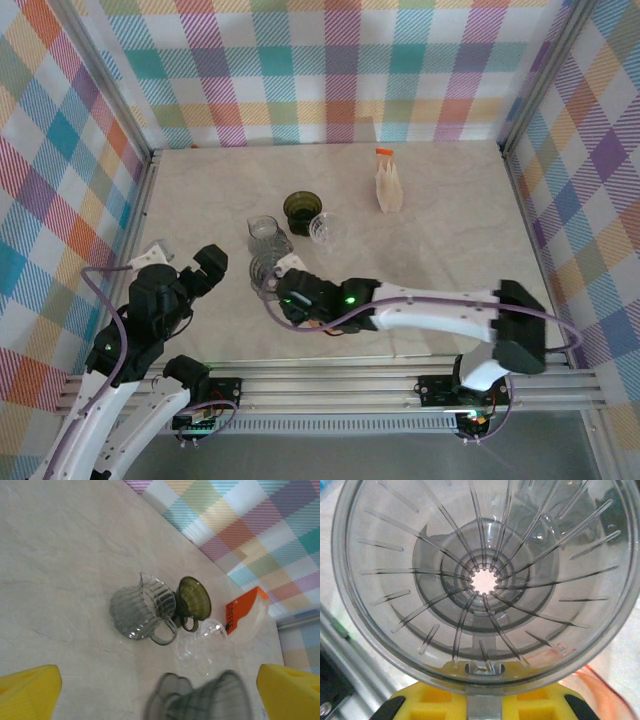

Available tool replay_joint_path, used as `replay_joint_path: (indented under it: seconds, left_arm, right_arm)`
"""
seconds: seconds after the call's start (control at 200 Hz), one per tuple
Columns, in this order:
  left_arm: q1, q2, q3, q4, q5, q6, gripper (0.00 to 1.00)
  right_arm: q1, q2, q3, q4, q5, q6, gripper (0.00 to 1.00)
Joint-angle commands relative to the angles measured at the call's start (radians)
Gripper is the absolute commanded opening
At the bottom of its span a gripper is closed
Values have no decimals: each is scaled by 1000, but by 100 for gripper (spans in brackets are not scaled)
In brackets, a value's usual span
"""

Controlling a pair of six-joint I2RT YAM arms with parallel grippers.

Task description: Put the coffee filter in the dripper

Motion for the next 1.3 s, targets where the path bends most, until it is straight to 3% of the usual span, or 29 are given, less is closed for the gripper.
replay_joint_path:
  seconds: [0.0,0.23,0.705,1.295]
  left_arm:
    - [-4,66,-31,96,120,39,100]
    - [-18,227,-144,318,306,-57,100]
    - [-38,214,-192,291,255,-53,100]
    - [-38,222,-186,283,251,-43,100]
  right_arm:
    - [-19,-107,-23,-138,6,-25,12]
    - [-52,-252,-70,-327,-26,-4,12]
    - [-81,-225,-138,-311,-99,19,11]
    - [-81,-226,-183,-292,-100,52,16]
